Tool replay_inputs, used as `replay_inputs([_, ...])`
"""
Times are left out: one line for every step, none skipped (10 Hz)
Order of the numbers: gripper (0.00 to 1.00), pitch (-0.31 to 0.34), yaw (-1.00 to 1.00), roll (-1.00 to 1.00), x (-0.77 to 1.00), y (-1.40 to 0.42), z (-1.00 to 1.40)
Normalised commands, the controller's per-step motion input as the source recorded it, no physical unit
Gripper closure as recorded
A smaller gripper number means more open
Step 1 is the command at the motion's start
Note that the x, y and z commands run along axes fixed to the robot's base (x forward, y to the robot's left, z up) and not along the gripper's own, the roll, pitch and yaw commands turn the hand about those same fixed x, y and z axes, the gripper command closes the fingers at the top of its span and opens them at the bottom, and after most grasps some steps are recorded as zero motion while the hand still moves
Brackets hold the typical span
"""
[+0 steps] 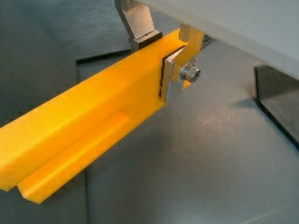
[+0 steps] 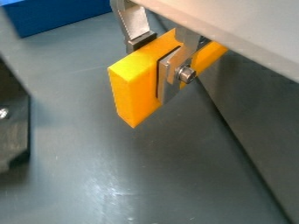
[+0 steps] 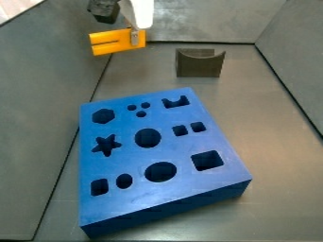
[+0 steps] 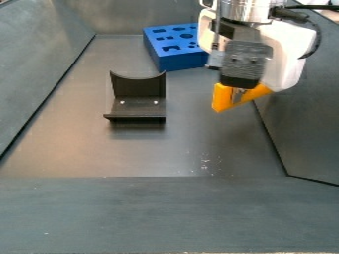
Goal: Pick up the double-square object. Move up. Rotate the double-square object. Place the double-square object on the fixture. Regrasp the double-square object. Move to above the board. Insert the double-square object.
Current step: Rotate the double-square object.
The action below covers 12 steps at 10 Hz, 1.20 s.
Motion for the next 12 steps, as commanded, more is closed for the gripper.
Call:
replay_inputs([1.00, 0.000, -1.00, 0.00, -0.01, 0.01, 0.00])
replay_inputs([1.00, 0.000, -1.00, 0.00, -0.01, 0.01, 0.00])
replay_inputs([1.00, 0.000, -1.00, 0.00, -0.01, 0.01, 0.00])
replay_inputs([1.00, 0.000, -1.00, 0.00, -0.01, 0.01, 0.00])
replay_inputs([1.00, 0.000, -1.00, 0.00, -0.01, 0.01, 0.00])
replay_inputs([1.00, 0.000, -1.00, 0.00, -0.01, 0.01, 0.00])
replay_inputs([1.00, 0.000, -1.00, 0.00, -0.01, 0.01, 0.00])
replay_inputs([1.00, 0.000, -1.00, 0.00, -0.01, 0.01, 0.00])
replay_inputs([1.00, 0.000, -1.00, 0.00, -0.01, 0.01, 0.00])
replay_inputs([1.00, 0.000, -1.00, 0.00, -0.01, 0.01, 0.00])
replay_inputs([1.00, 0.000, -1.00, 0.00, -0.01, 0.01, 0.00])
replay_inputs([1.00, 0.000, -1.00, 0.00, -0.01, 0.01, 0.00])
